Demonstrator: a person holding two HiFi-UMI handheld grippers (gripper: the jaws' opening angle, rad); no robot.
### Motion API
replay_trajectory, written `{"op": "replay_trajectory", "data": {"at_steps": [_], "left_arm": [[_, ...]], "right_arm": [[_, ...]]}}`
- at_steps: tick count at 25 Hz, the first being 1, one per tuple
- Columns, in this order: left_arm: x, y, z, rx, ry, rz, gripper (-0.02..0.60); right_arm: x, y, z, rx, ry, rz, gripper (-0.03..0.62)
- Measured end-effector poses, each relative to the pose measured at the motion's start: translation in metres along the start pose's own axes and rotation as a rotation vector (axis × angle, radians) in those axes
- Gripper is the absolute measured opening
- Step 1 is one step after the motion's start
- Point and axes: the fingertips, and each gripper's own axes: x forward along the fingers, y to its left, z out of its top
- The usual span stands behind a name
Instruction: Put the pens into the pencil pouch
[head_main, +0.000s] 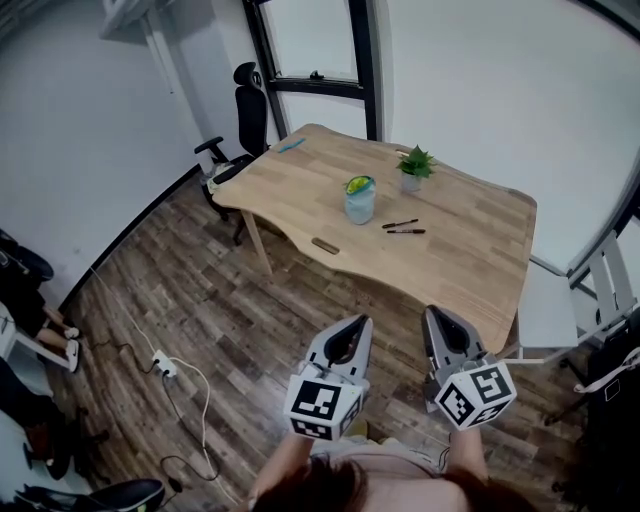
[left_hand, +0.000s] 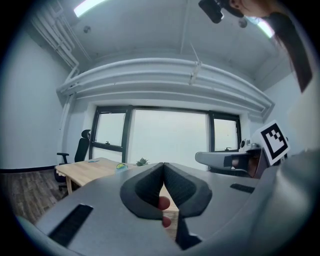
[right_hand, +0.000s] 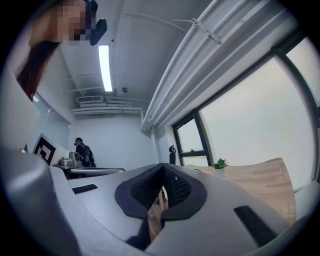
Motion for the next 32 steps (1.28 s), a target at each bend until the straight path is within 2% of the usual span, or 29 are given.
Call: {"op": "replay_trajectory", "data": {"at_steps": [13, 23, 32], "left_arm": [[0.014, 0.051, -0.006, -0.03, 0.003, -0.047, 0.002], [0.042, 0.077, -0.012, -0.055, 0.015, -0.037, 0.002], [0.102, 0.101, -0.01, -0.059, 0.026, -0.041, 0.002]], "right_arm": [[0.046, 0.009, 0.003, 0.028, -0.038, -0.065, 0.0], [0.08, -0.014, -0.004, 0.033, -0.022, -0.097, 0.0], [0.129, -0.056, -0.008, 0.045, 0.005, -0.091, 0.0]]}}
